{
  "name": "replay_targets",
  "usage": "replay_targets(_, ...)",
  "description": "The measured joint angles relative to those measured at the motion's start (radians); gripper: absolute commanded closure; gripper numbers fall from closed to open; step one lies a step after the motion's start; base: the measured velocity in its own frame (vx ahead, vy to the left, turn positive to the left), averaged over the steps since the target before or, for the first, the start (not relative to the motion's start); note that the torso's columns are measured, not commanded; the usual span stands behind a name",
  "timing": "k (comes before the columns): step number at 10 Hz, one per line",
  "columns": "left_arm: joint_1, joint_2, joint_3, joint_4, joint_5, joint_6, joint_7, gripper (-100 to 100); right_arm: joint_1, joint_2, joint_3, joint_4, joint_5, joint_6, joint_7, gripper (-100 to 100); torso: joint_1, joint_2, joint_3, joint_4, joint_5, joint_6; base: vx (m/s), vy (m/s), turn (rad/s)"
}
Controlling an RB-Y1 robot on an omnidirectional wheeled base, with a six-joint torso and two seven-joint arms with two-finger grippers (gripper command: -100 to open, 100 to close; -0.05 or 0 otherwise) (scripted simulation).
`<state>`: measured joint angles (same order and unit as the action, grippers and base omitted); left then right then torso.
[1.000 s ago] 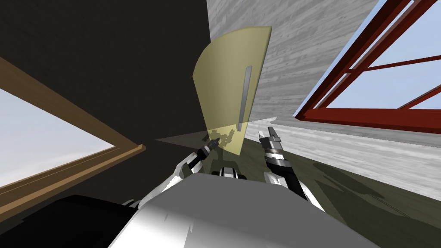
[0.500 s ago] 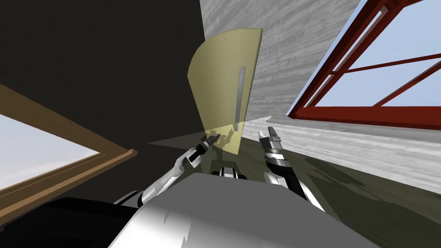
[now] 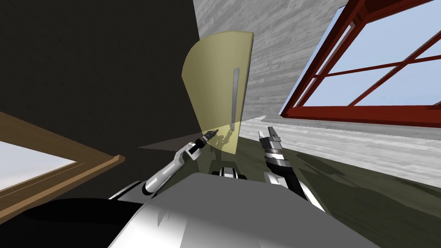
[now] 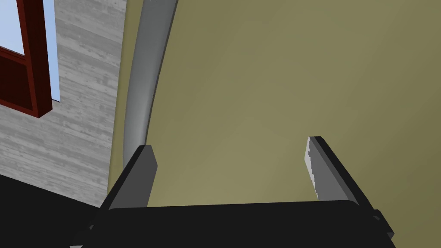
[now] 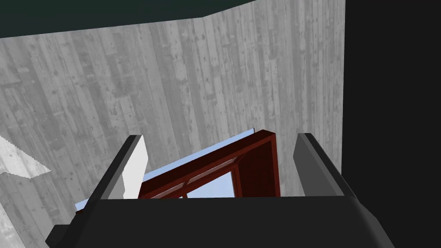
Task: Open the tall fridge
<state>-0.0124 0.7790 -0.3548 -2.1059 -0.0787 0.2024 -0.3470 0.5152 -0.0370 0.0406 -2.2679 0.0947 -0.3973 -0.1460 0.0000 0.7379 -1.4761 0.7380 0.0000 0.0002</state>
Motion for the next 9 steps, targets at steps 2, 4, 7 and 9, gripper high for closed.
replay_targets(2,-0.054,0.015,0.019,0.014,0.029,0.056,-0.023,-100,0.000,0.000,0.000,0.000,0.000,0.000,0.000,0,0.000,0.000,0.000,0.000,0.000,-0.001,0.017,-0.034,-0.078)
replay_targets(4,-0.091,0.030,0.038,0.020,0.051,0.100,-0.041,-100,0.000,0.000,0.000,0.000,0.000,0.000,0.000,0,0.001,0.000,0.000,0.000,0.000,0.000,0.012,-0.030,-0.117)
replay_targets(7,-0.154,0.064,0.074,0.016,0.096,0.180,-0.067,-100,0.000,0.000,0.000,0.000,0.000,0.000,0.000,0,0.000,0.000,0.000,0.000,0.000,0.000,0.011,-0.028,-0.086)
replay_targets(9,-0.192,0.077,0.093,0.029,0.118,0.221,-0.087,-100,0.000,0.000,0.000,0.000,0.000,0.000,0.000,0,0.000,0.000,0.000,0.000,0.000,0.000,0.014,-0.029,-0.099)
